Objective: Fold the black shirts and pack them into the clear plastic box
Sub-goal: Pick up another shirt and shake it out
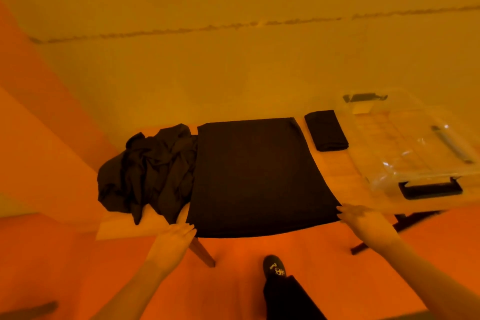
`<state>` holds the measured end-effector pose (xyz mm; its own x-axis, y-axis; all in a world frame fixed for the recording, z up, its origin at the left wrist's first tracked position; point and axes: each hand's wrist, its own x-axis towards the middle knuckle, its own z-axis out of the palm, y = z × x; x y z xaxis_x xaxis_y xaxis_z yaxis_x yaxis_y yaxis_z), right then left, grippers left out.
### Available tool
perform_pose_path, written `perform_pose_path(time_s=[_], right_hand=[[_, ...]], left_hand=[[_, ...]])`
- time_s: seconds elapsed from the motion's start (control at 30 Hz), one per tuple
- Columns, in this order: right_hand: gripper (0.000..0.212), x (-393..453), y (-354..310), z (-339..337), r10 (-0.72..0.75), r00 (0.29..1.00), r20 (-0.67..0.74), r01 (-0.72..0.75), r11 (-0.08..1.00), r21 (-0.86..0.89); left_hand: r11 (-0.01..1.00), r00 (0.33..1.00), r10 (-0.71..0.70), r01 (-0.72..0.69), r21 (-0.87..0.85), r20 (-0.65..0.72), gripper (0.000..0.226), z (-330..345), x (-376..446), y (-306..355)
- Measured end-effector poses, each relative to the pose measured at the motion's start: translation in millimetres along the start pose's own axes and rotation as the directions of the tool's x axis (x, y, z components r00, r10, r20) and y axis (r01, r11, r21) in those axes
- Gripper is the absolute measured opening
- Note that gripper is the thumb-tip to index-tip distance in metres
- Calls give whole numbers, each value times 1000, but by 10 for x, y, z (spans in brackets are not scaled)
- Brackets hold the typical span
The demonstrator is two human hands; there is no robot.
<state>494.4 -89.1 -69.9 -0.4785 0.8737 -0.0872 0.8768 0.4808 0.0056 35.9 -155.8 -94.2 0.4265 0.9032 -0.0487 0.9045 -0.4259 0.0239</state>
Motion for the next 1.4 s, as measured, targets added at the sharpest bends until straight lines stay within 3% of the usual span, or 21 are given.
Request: perform_pose_path(time_s=[0.13, 0.3, 0.4, 0.53, 0.63, 0.73, 0.87, 1.0, 1.23, 1.4], right_hand=[[62, -33, -36, 76, -31, 998, 45, 33, 999, -34], [65, -120, -12, 226, -27, 996, 84, 32, 998, -56], [65, -186, 4, 242, 4, 988, 153, 4, 999, -49], [65, -260, 8, 203, 61, 976, 208, -50, 997, -62], [55, -314, 15, 172, 99, 966, 237, -84, 994, -75], [39, -345, -20, 91, 115, 955, 275, -109, 993, -39], [38, -347, -26, -116, 170, 927, 334, -197, 979, 48], [27, -355, 93, -309, 186, 935, 302, -230, 966, 119], [20, -395, 84, -661, 263, 905, 334, -350, 907, 234], [12, -501, 1, -878, 315, 881, 354, -433, 838, 333]], left_hand=[[998, 998, -55, 56, -35, 28, 68, 91, -30, -19], [996, 994, -76, 80, -47, 78, 65, 170, -113, 15], [996, 993, -67, 73, -53, 98, 52, 195, -166, 81], [993, 976, -111, 118, -26, 190, 68, 197, -172, 143], [992, 963, -125, 126, 10, 240, 59, 67, -153, 244], [981, 922, -177, 192, -10, 344, 33, 7, -145, 291], [945, 886, -160, 265, -193, 436, 27, -97, -95, 242], [912, 882, -107, 271, -309, 459, 18, -387, -7, 148], [956, 846, -19, 172, -239, 533, 12, -1004, 26, 173], [931, 796, 1, 220, -291, 605, 19, -1110, -42, 151]])
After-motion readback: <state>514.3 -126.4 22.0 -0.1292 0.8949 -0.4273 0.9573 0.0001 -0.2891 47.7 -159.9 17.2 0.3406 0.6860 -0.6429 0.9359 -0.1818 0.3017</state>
